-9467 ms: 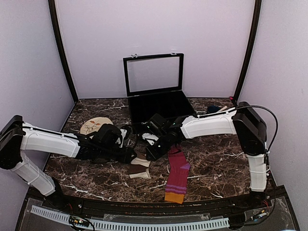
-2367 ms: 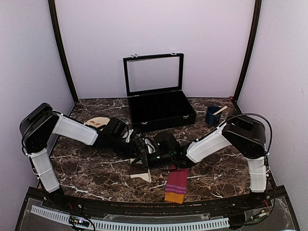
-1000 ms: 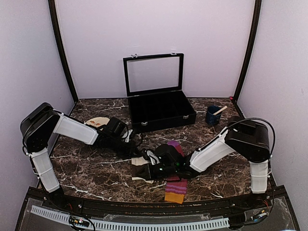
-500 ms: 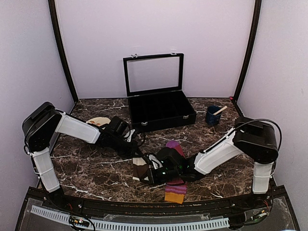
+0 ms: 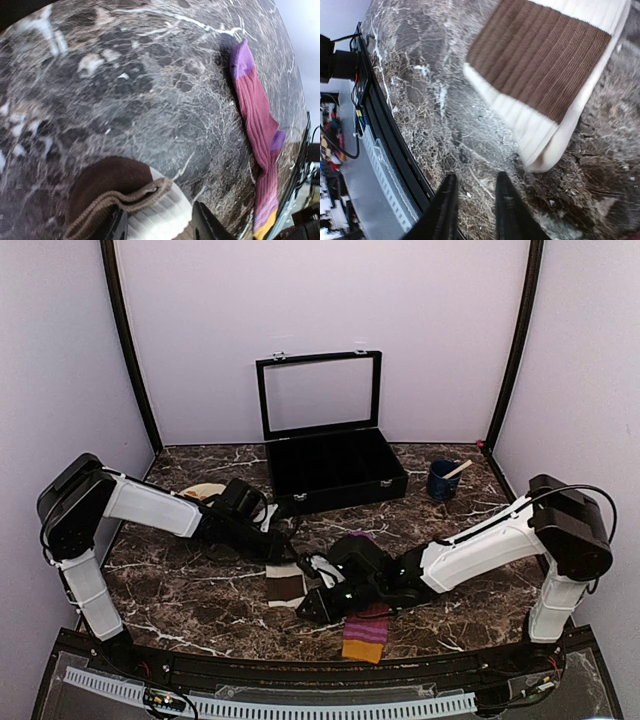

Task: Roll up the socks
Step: Adjust the sock at the center of the board.

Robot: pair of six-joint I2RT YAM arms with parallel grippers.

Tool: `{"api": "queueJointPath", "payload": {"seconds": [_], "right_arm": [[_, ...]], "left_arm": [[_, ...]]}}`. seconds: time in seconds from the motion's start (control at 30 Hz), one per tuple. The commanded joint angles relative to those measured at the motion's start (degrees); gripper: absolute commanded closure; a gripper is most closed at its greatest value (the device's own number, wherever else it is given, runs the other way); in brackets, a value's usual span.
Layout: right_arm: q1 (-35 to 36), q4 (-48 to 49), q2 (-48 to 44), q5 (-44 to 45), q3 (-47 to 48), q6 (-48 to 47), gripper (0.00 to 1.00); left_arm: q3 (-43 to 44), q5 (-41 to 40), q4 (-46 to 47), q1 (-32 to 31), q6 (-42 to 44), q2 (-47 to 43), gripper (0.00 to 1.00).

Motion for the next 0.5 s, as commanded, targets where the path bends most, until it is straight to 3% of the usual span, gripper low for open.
{"api": "queueJointPath", "payload": {"seconds": [0.0, 0.13, 0.3, 0.47], "right_arm": [[1.51, -6.44, -4.19, 2.91, 3.23, -6.26, 0.70], [3.26, -13.72, -4.92, 6.76, 6.27, -12.51, 0.59], [5.12, -22.39, -2.73, 13.29, 10.69, -20.94, 0.56], [6.15, -27.56, -0.20, 22.04, 13.81, -28.20, 0.55]], "left_arm": [[-1.97, -2.54, -4.12, 0.30, 2.39, -5.03, 0.49], [-2.60, -1.45, -4.04, 0.37, 3.37, -8.69, 0.41], [-5.39, -0.19, -2.82, 0.37, 2.60, -15.31, 0.35], [-11.92, -4.16, -3.11, 0.27, -0.32, -24.62, 0.35]]}}
